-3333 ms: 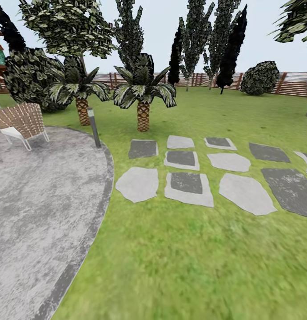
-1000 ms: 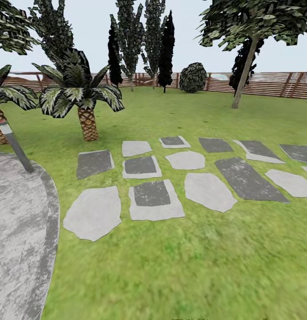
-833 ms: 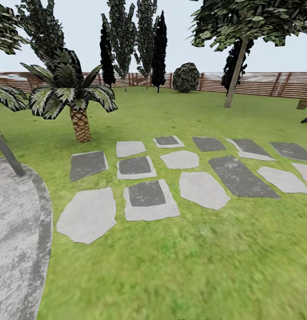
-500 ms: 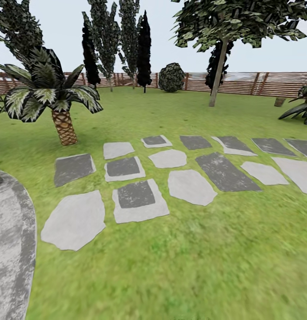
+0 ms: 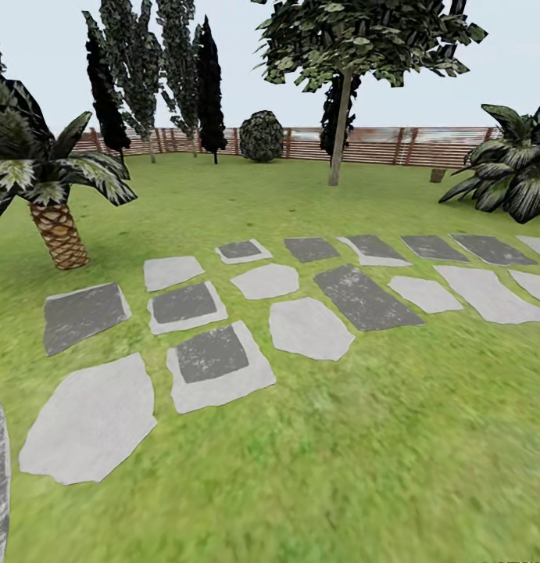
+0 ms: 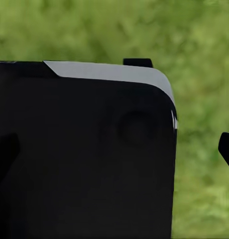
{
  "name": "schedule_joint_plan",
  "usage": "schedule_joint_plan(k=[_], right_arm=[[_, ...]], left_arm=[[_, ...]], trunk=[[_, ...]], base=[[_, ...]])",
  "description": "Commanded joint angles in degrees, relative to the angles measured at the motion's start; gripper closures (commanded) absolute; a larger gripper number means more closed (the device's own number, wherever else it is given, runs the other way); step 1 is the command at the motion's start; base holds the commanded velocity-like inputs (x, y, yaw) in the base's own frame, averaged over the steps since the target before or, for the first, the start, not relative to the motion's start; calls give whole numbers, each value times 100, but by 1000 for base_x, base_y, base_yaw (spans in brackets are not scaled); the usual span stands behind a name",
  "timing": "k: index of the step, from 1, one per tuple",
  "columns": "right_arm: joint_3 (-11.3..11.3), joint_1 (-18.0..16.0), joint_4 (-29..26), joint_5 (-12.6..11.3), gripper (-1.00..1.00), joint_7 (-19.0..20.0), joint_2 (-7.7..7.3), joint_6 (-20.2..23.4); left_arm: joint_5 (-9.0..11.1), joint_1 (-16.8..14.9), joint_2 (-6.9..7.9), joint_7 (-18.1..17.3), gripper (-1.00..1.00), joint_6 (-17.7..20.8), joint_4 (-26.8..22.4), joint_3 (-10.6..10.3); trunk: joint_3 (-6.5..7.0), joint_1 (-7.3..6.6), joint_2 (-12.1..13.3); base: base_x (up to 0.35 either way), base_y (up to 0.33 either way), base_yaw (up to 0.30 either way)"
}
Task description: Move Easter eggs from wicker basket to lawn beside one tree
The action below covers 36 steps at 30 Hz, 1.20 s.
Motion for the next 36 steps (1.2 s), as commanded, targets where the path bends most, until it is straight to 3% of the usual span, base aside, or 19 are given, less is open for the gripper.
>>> schedule_joint_plan(k=[1, 23, 36], right_arm=[[-5, -4, 7, -11, -100, 2, -3, -21], [-33, -8, 3, -44, -100, -13, -16, -12], [-9, 0, 32, -41, -100, -34, -86, -12]], left_arm=[[4, -1, -2, 0, -100, -8, 0, 29], [4, -1, -2, 0, -100, -8, 0, 30], [4, -1, -3, 0, -100, -8, 0, 30]], trunk=[[-5, 2, -2], [-117, 2, -2], [-117, 2, -2]], base=[[269, 172, -225], [270, 177, -187], [270, 207, -10]])
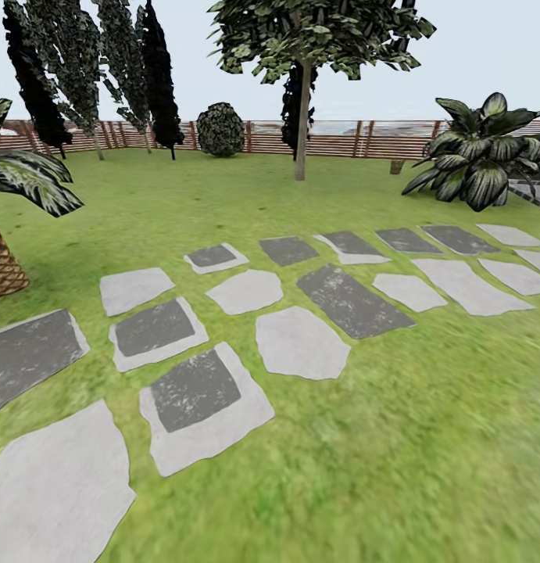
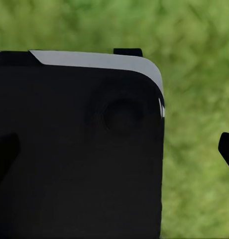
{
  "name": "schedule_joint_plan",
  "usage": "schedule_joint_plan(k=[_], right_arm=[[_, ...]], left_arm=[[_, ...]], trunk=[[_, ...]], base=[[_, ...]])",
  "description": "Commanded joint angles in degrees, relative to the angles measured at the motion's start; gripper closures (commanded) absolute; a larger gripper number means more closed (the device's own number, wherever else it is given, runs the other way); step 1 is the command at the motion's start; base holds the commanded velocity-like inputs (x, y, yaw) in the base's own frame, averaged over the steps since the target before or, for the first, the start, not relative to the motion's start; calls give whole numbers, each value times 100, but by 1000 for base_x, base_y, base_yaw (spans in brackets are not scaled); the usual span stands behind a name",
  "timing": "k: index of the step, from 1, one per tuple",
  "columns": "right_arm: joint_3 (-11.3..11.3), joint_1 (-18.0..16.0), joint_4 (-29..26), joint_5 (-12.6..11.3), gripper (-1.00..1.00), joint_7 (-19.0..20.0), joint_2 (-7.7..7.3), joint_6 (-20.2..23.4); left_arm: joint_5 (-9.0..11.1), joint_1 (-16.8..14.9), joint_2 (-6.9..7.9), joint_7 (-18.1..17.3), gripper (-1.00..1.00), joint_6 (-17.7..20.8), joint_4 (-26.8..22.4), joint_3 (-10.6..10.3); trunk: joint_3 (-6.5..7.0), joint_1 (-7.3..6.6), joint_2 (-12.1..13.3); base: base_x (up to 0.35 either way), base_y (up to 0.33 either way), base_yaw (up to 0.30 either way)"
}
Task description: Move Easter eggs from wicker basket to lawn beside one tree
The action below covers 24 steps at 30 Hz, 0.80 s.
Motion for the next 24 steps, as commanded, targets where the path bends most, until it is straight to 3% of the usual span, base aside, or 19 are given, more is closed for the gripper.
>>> schedule_joint_plan(k=[1, 24], right_arm=[[0, -3, 5, 0, -100, -3, -1, -20], [0, -3, 4, 5, -100, -2, -2, -20]], left_arm=[[4, -3, -2, 0, -100, -8, 2, 28], [4, -3, 7, -9, -100, -4, 2, 37]], trunk=[[-5, 2, -2], [-5, 2, -2]], base=[[270, 208, 0], [270, 200, 0]])
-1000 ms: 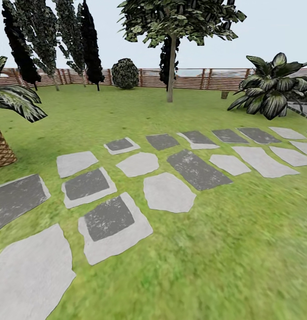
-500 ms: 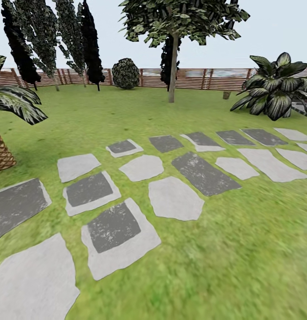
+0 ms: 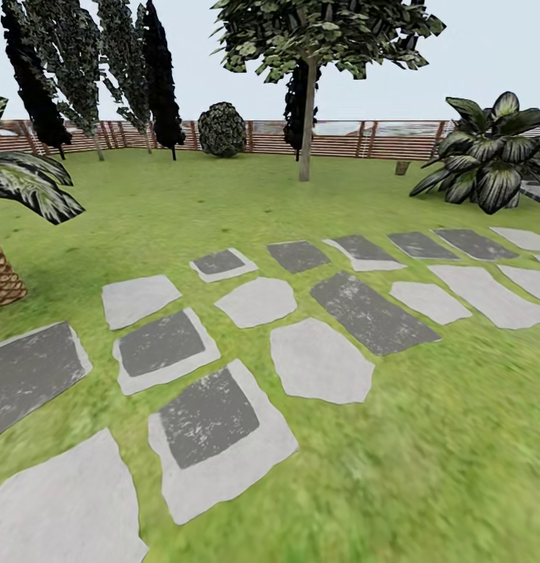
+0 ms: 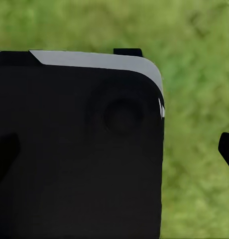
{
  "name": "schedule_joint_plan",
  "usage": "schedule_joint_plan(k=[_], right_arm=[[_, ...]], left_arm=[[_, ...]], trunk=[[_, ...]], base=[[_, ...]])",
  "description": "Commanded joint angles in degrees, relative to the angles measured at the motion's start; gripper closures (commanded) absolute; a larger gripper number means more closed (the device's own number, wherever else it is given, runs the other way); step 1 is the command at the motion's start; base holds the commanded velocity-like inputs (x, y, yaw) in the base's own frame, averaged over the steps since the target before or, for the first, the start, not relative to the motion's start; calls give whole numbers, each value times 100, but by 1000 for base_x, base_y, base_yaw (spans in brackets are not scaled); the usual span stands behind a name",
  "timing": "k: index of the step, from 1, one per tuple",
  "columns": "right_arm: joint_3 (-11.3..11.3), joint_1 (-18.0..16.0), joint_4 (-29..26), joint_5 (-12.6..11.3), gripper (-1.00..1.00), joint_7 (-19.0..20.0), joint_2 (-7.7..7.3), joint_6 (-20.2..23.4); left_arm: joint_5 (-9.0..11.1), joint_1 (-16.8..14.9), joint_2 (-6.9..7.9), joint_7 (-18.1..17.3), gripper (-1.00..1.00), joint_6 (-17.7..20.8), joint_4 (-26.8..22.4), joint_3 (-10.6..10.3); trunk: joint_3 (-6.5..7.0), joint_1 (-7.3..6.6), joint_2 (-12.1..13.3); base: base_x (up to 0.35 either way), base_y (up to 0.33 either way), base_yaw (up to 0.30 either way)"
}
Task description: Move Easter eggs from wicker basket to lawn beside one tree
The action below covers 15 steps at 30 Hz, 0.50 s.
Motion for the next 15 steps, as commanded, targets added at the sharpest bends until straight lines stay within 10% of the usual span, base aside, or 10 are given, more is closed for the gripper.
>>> schedule_joint_plan(k=[1, 15], right_arm=[[0, -3, 5, -1, -100, -2, -1, -20], [-8, -3, -1, -3, -100, 5, 41, -19]], left_arm=[[4, -2, -2, -1, -100, -8, 1, 29], [4, -2, -2, -1, -100, -10, 1, 29]], trunk=[[-5, 2, -2], [-5, 2, -2]], base=[[270, 189, 0], [270, 189, 0]])
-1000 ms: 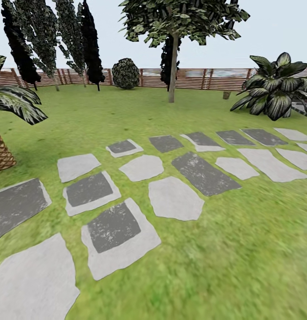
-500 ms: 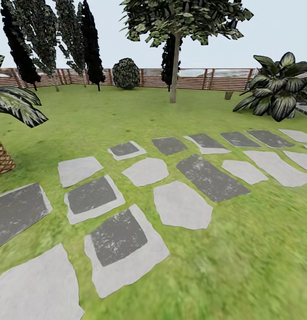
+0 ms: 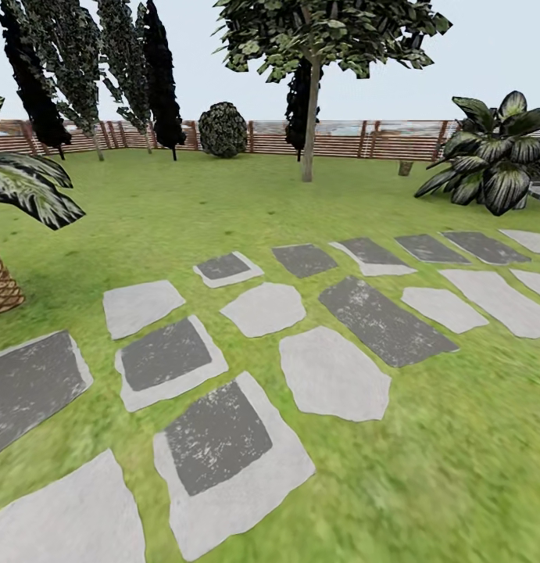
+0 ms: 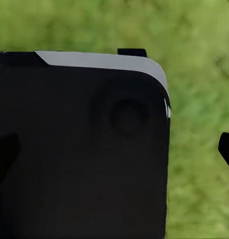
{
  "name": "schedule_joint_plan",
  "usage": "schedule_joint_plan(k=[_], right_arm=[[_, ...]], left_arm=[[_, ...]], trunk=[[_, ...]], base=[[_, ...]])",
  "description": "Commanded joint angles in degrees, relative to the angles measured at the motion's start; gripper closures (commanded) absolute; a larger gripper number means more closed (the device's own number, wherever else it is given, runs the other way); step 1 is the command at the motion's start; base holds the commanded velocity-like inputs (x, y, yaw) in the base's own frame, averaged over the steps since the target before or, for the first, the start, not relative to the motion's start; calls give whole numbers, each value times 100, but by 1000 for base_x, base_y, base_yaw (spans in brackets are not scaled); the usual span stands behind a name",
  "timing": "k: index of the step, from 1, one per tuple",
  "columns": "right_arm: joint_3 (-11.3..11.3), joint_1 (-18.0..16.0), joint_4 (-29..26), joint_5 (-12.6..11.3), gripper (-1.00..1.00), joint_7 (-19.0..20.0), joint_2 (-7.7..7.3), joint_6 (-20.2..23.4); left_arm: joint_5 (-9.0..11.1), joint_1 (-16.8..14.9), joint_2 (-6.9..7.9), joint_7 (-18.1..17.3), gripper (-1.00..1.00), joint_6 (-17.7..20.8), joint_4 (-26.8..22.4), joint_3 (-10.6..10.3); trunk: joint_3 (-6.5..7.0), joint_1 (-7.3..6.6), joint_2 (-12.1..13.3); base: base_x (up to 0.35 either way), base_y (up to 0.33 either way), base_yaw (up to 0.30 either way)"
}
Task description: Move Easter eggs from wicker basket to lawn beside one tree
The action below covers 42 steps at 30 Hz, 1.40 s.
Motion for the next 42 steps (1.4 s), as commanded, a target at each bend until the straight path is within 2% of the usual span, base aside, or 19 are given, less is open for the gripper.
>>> schedule_joint_plan(k=[1, 16, 42], right_arm=[[-1, -3, 5, 3, -100, -4, 4, -21], [-15, -3, 11, -34, -100, 17, -14, -7], [-20, -3, 13, -47, -100, 33, -24, -12]], left_arm=[[4, -3, -2, -1, -100, -8, 2, 28], [4, -3, -2, -1, -100, -8, 2, 28], [4, -3, -2, -1, -100, -8, 2, 28]], trunk=[[-5, 2, -2], [-5, 2, -2], [-5, 2, -2]], base=[[270, 189, 0], [270, 189, -17], [270, 189, -285]])
